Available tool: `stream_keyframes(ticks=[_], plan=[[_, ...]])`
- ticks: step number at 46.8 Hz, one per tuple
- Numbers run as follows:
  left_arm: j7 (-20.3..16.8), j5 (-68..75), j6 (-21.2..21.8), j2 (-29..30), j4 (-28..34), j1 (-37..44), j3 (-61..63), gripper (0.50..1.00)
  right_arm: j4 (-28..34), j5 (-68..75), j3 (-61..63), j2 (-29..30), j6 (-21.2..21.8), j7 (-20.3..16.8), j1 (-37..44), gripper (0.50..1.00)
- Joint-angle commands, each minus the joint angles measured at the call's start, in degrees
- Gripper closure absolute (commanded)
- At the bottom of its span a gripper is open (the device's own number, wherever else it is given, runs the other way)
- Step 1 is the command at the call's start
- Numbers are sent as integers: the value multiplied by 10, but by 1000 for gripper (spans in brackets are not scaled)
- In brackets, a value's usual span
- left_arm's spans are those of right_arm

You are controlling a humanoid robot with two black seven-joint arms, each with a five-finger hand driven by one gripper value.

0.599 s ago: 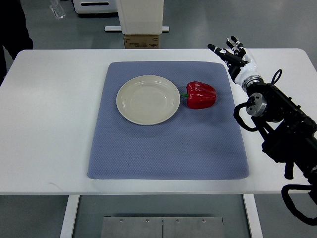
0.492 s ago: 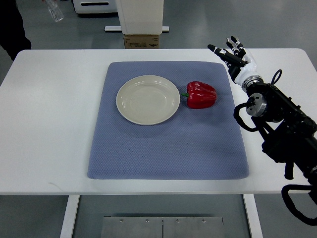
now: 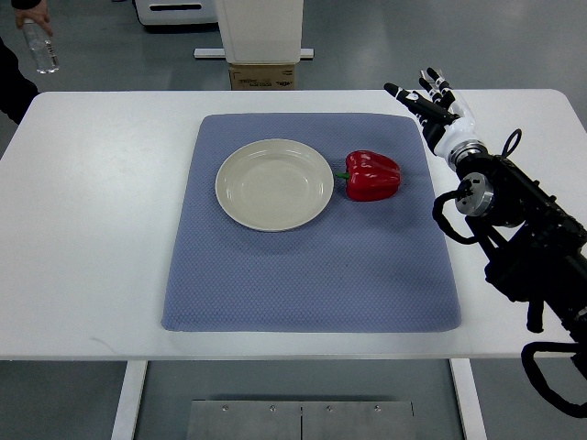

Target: Place red pepper on plate with right hand

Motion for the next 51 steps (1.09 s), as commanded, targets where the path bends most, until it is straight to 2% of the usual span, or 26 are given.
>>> stream_keyframes(ticks=[1, 42, 51], plan=[[0, 0, 0, 0, 0, 0, 0, 500, 0, 0, -1, 0, 0, 0, 0, 500], [0, 0, 0, 0, 0, 0, 0, 500, 0, 3, 0, 0, 0, 1, 3, 500], [0, 0, 0, 0, 0, 0, 0, 500, -1, 3, 0, 0, 0, 16, 0, 500]])
